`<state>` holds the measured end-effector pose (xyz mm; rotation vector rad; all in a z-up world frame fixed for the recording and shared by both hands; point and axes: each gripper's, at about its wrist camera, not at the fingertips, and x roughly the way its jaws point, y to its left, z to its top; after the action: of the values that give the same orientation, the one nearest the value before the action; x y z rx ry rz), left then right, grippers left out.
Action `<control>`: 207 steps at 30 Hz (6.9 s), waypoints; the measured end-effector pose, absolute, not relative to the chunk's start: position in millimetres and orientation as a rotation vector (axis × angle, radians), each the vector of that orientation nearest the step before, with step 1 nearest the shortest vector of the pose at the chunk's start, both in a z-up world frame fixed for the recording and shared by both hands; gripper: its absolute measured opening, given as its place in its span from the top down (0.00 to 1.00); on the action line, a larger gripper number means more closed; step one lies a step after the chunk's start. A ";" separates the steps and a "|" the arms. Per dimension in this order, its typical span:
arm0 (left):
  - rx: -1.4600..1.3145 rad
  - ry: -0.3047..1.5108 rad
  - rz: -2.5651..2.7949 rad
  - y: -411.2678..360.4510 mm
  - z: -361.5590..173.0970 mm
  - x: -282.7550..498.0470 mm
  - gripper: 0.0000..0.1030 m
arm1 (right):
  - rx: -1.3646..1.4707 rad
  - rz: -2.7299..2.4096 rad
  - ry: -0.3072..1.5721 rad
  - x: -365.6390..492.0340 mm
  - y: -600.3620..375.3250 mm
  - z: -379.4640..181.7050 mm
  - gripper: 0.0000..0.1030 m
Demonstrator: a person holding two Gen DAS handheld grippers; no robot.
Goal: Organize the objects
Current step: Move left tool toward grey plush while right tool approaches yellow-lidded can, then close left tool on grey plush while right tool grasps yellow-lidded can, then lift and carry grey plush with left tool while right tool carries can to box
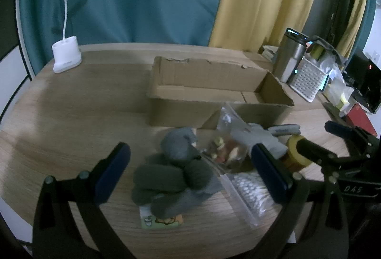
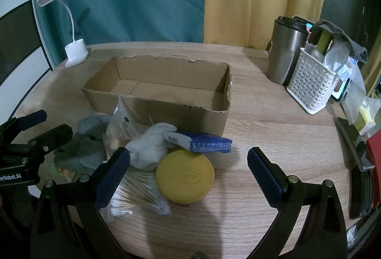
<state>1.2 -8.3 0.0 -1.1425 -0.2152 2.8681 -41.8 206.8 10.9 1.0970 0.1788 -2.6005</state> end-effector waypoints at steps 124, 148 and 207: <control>-1.370 -0.140 2.774 -7.4 -60.0 -22.8 0.16 | 1.248 -2.536 0.123 -49.1 208.4 -29.3 0.15; -1.335 -0.161 2.711 -4.7 -58.4 -19.5 0.52 | 1.252 -2.511 0.135 -46.6 206.6 -33.5 0.41; -0.993 -0.143 2.779 13.5 46.9 -42.8 0.53 | 0.991 -2.619 0.159 -67.2 236.4 56.5 0.44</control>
<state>-42.8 13.5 46.9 -0.9935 -0.1425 2.7788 -67.2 236.4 56.5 0.9906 0.1591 -2.6189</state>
